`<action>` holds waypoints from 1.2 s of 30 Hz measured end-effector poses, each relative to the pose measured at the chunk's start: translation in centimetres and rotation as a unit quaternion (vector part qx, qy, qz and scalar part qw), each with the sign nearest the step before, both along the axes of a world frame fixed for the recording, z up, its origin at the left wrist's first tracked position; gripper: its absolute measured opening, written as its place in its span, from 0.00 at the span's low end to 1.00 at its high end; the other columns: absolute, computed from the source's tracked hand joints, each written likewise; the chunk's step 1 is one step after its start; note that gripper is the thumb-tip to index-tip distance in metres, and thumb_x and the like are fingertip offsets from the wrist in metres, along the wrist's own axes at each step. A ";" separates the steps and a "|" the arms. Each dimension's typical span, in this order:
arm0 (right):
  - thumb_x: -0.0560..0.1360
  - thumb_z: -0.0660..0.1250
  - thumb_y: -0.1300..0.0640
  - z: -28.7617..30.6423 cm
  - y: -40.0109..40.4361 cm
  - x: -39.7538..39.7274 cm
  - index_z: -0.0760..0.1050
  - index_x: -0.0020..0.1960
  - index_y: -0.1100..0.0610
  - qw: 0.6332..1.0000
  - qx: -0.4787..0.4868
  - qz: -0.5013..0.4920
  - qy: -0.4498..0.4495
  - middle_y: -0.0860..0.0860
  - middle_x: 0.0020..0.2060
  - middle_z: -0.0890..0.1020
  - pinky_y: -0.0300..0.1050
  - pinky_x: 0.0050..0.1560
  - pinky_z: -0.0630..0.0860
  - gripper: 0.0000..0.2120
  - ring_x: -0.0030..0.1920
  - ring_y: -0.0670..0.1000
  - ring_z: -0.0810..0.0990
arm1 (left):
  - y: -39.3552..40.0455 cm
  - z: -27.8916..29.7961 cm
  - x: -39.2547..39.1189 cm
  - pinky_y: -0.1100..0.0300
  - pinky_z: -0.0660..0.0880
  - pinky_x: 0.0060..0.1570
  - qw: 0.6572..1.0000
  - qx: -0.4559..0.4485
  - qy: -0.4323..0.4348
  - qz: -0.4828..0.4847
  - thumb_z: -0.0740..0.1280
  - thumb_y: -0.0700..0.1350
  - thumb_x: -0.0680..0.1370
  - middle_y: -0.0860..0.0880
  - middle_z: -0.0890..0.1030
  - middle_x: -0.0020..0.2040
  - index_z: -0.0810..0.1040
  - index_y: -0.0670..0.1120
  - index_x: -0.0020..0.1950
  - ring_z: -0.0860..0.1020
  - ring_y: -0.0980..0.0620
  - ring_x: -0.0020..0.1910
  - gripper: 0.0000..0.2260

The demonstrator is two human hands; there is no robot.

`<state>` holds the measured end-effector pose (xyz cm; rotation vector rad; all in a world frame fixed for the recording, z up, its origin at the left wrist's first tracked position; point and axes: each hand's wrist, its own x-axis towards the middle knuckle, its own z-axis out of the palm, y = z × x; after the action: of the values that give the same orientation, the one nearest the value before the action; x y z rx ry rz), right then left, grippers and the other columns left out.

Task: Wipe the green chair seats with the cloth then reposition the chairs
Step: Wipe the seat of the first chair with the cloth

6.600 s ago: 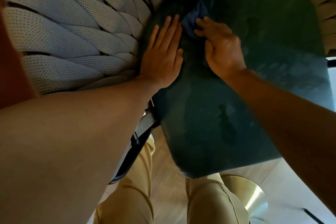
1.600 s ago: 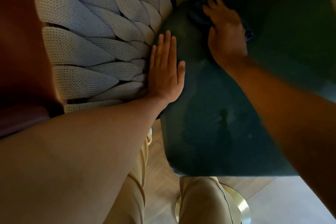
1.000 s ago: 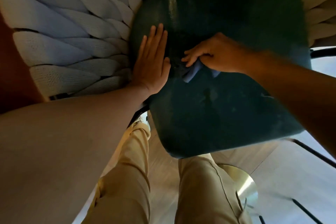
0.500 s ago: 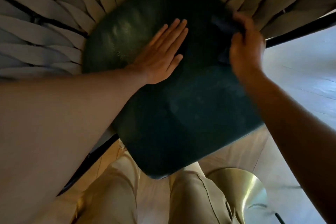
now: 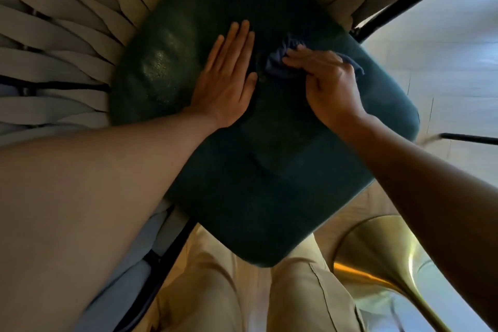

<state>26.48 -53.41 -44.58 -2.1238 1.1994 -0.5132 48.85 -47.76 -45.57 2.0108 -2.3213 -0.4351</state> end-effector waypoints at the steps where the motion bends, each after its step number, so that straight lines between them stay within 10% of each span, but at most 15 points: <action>1: 0.74 0.57 0.70 0.1 0.5 -0.2 0.83 0.60 0.60 1.000 0.003 0.002 -0.007 0.54 0.61 0.83 0.49 0.71 0.71 0.22 0.66 0.52 0.79 | 0.0 0.0 0.2 0.49 0.44 0.81 1.000 -0.002 0.006 -0.005 0.50 0.49 0.85 0.40 0.49 0.83 0.49 0.38 0.83 0.47 0.44 0.83 0.29; 12: 0.68 0.60 0.74 3.8 5.4 -1.3 0.88 0.50 0.55 0.991 0.131 -0.015 0.019 0.50 0.52 0.86 0.26 0.65 0.67 0.24 0.56 0.44 0.81 | 0.2 0.6 0.3 0.46 0.46 0.81 0.993 -0.017 0.045 -0.106 0.54 0.47 0.85 0.39 0.50 0.83 0.51 0.37 0.82 0.48 0.43 0.83 0.29; 18: 0.75 0.55 0.73 7.6 4.8 -3.4 0.85 0.51 0.52 0.887 0.398 -0.214 -0.100 0.47 0.50 0.86 0.45 0.58 0.80 0.25 0.52 0.46 0.84 | -1.6 1.6 -1.9 0.46 0.47 0.81 0.976 -0.015 0.042 -0.212 0.52 0.48 0.84 0.41 0.50 0.83 0.50 0.38 0.83 0.48 0.44 0.83 0.29; 20: 0.76 0.54 0.71 8.7 4.6 -4.8 0.84 0.53 0.52 0.863 0.347 -0.323 -0.176 0.50 0.50 0.85 0.46 0.51 0.80 0.24 0.47 0.45 0.83 | -2.5 1.6 -3.2 0.47 0.46 0.81 0.971 -0.017 0.027 -0.238 0.50 0.50 0.85 0.41 0.49 0.84 0.49 0.39 0.83 0.47 0.44 0.83 0.29; 24: 0.81 0.58 0.63 8.5 4.5 -6.4 0.75 0.71 0.48 0.924 0.156 -0.345 -0.052 0.45 0.64 0.79 0.41 0.62 0.77 0.22 0.60 0.42 0.78 | -3.5 1.1 -6.1 0.48 0.45 0.81 0.963 -0.020 0.017 -0.268 0.50 0.52 0.85 0.41 0.48 0.84 0.49 0.39 0.83 0.46 0.44 0.83 0.30; 29: 0.81 0.62 0.54 3.6 3.9 -5.6 0.53 0.82 0.52 0.932 0.167 -0.304 0.106 0.53 0.82 0.53 0.56 0.81 0.44 0.33 0.82 0.54 0.46 | -3.2 0.0 -7.2 0.49 0.44 0.81 0.964 -0.009 -0.012 -0.266 0.48 0.53 0.85 0.42 0.48 0.84 0.49 0.39 0.83 0.46 0.45 0.83 0.30; 36: 0.83 0.56 0.62 0.6 6.5 -6.1 0.72 0.74 0.56 0.963 0.016 -0.257 0.075 0.55 0.75 0.70 0.48 0.80 0.51 0.21 0.79 0.54 0.61 | -3.4 -0.1 -7.1 0.50 0.44 0.81 0.963 -0.012 -0.014 -0.269 0.49 0.53 0.85 0.41 0.49 0.84 0.49 0.39 0.83 0.47 0.45 0.83 0.30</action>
<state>20.34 -46.87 -43.96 -1.8383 1.8475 -0.5542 41.78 -51.11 -45.65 1.3520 -2.8568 -0.3897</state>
